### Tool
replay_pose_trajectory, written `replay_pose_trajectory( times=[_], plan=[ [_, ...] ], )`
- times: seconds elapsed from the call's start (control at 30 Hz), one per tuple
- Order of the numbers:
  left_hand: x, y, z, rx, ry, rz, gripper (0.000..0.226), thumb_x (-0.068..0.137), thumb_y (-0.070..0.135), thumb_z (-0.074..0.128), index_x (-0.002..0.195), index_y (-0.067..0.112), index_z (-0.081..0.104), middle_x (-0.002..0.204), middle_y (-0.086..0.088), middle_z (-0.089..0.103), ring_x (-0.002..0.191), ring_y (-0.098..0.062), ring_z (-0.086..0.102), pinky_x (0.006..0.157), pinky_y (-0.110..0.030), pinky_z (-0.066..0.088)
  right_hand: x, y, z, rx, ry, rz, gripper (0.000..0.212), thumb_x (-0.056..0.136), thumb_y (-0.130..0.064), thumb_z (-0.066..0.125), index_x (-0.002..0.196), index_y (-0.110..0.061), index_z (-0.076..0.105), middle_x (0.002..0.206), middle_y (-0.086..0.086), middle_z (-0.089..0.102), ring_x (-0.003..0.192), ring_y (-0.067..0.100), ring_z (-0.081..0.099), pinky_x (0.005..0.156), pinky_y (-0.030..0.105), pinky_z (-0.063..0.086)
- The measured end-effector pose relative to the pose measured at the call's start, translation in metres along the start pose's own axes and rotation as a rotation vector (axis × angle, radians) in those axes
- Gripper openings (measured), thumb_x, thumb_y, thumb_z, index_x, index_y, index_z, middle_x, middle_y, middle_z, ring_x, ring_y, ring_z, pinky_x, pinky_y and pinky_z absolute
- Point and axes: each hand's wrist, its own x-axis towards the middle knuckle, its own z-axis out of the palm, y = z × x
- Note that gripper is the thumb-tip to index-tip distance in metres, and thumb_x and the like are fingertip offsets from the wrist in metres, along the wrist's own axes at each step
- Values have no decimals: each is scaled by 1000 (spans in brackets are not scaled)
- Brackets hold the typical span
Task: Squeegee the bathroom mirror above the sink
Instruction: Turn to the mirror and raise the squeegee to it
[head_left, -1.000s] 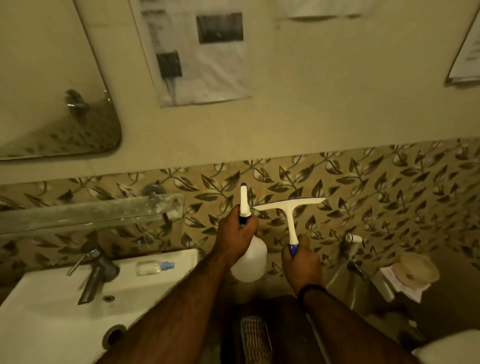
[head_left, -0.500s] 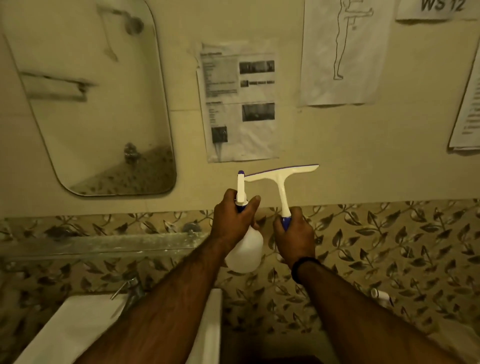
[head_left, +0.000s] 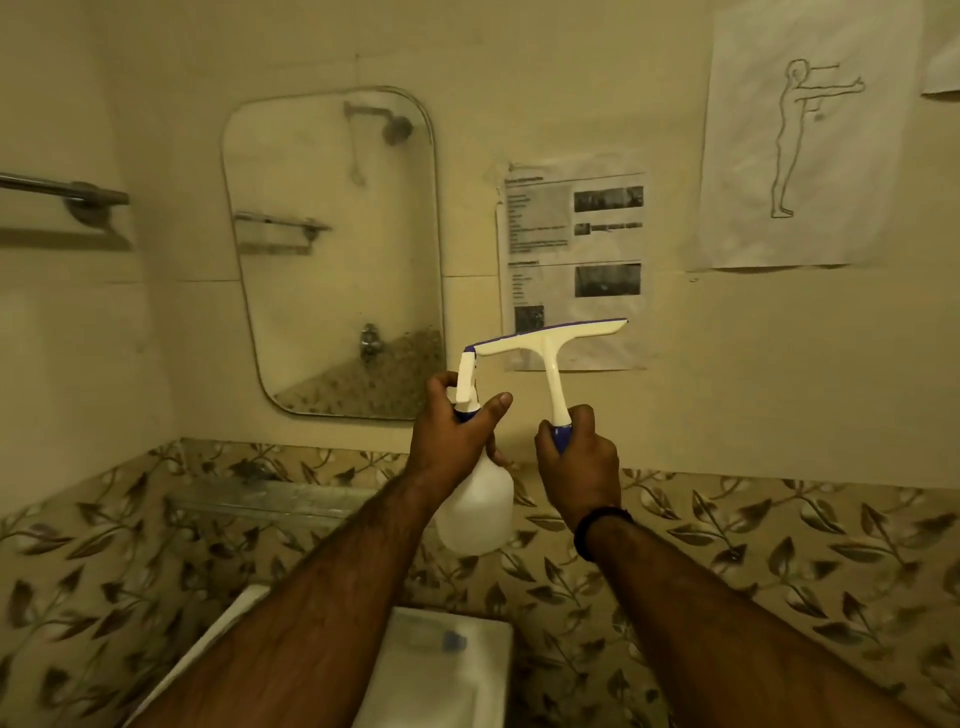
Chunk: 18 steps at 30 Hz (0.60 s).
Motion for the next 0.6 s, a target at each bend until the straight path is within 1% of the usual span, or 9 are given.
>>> replay_pose_trajectory(
  times=[0.1, 0.17, 0.23, 0.3, 0.33, 0.4, 0.43, 0.53, 0.6],
  plan=[
    [5, 5, -23, 92, 49, 17, 57, 81, 50, 72, 124, 29, 42, 72, 5, 70, 51, -13, 69, 44, -10, 46, 3, -17, 15, 46, -34, -32, 29, 93, -40, 56, 110, -21, 42, 88, 7, 61, 75, 23, 61, 68, 36, 58],
    [9, 8, -40, 149, 101, 40, 52, 83, 49, 71, 124, 28, 46, 74, 6, 68, 53, -9, 69, 48, -13, 48, 5, -29, 27, 80, -69, -63, 29, 93, -40, 56, 110, -21, 43, 91, 8, 62, 79, 25, 63, 71, 40, 59],
    [11, 11, -57, 171, 132, 54, 47, 86, 46, 69, 124, 28, 49, 77, 4, 69, 52, -10, 68, 50, -16, 50, 6, -41, 38, 118, -107, -77, 31, 93, -41, 57, 112, -21, 44, 97, 9, 63, 84, 26, 65, 74, 41, 60],
    [12, 13, -73, 180, 181, 60, 39, 88, 39, 68, 121, 29, 52, 72, 5, 70, 51, -6, 67, 47, -11, 47, 7, -52, 48, 139, -125, -104, 32, 92, -42, 57, 112, -19, 46, 96, 10, 63, 84, 28, 64, 73, 38, 59],
    [13, 14, -80, 182, 207, 62, 34, 88, 35, 68, 118, 28, 53, 69, 8, 70, 49, -6, 66, 45, -9, 45, 8, -58, 54, 145, -132, -121, 33, 92, -42, 57, 111, -18, 47, 94, 10, 62, 82, 29, 64, 71, 36, 58],
    [14, 16, -94, 202, 243, 67, 26, 88, 26, 66, 112, 27, 56, 67, 22, 69, 47, -4, 65, 44, -9, 44, 9, -69, 62, 162, -158, -140, 32, 92, -42, 58, 110, -18, 48, 93, 10, 62, 80, 28, 63, 71, 37, 57],
    [14, 16, -100, 214, 259, 64, 26, 87, 21, 65, 111, 26, 56, 66, 23, 68, 46, -4, 64, 44, -9, 44, 9, -74, 66, 175, -174, -143, 32, 92, -43, 58, 110, -18, 48, 94, 10, 62, 80, 28, 63, 72, 38, 58],
    [14, 20, -116, 241, 306, 46, 32, 84, 13, 62, 114, 24, 58, 61, 11, 68, 47, -2, 63, 42, -7, 42, 10, -88, 77, 219, -202, -157, 33, 91, -42, 59, 112, -18, 50, 94, 10, 63, 80, 27, 63, 74, 42, 59],
    [14, 21, -125, 236, 333, 22, 33, 83, 13, 62, 114, 23, 59, 65, 4, 67, 46, -8, 65, 44, -12, 46, 11, -97, 83, 247, -206, -177, 32, 91, -41, 60, 110, -17, 52, 90, 8, 61, 79, 26, 63, 74, 40, 58]
  ],
)
